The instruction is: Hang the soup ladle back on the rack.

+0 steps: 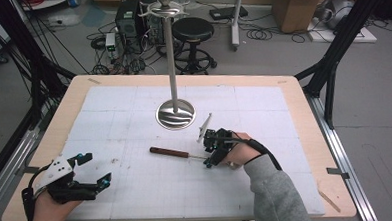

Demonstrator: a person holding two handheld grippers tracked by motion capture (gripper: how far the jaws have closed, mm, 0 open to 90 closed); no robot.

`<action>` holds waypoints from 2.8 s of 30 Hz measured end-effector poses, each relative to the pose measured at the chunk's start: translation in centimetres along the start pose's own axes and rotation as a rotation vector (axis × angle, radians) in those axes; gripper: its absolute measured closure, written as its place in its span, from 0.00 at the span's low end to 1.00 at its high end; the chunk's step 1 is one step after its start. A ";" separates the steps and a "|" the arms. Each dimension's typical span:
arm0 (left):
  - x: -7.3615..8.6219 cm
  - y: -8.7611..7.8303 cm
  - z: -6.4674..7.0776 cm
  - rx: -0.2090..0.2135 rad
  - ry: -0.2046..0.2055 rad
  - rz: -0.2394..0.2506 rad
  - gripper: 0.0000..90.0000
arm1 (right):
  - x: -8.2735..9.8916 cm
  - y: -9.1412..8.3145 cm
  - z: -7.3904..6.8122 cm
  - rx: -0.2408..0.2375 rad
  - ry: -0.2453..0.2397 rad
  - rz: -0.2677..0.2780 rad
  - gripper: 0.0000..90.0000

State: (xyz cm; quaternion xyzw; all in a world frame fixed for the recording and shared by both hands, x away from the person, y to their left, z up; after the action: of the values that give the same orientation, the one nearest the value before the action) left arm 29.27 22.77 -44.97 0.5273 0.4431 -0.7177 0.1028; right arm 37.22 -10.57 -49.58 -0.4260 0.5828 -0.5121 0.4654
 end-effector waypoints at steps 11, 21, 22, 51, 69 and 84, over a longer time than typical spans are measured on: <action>0.0 0.0 0.0 0.001 0.000 -0.001 0.03 | 0.3 0.1 0.0 0.027 -0.010 -0.032 0.72; 0.0 0.0 0.0 0.002 0.001 -0.003 0.03 | 0.6 0.0 -0.3 0.019 0.039 -0.060 0.90; 0.1 0.0 0.0 0.002 0.001 -0.005 0.03 | 0.7 0.0 -0.4 0.022 0.039 -0.064 0.91; -0.4 0.7 0.0 0.019 0.010 0.000 0.03 | 1.5 -4.7 -0.3 0.116 0.100 0.171 0.93; -0.5 0.8 0.1 0.025 0.011 -0.002 0.03 | 2.2 -7.1 0.2 0.119 0.117 0.395 0.93; -0.4 1.0 0.2 0.034 0.007 -0.007 0.03 | 2.5 -8.6 0.8 0.158 0.144 0.514 0.93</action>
State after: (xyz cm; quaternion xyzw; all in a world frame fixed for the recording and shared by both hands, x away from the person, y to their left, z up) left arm 29.96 21.95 -45.13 0.5299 0.4330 -0.7237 0.0895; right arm 37.68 -14.13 -41.32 -0.1892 0.6617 -0.4499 0.5692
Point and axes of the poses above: each handheld gripper's, and its own axes: y roughly forward along the jaws, x roughly out of its underside, z roughly to its right, the point moved 9 cm from there along y, roughly forward along the jaws, and after that the axes turned 14 degrees about -z, right-handed, at the moved point
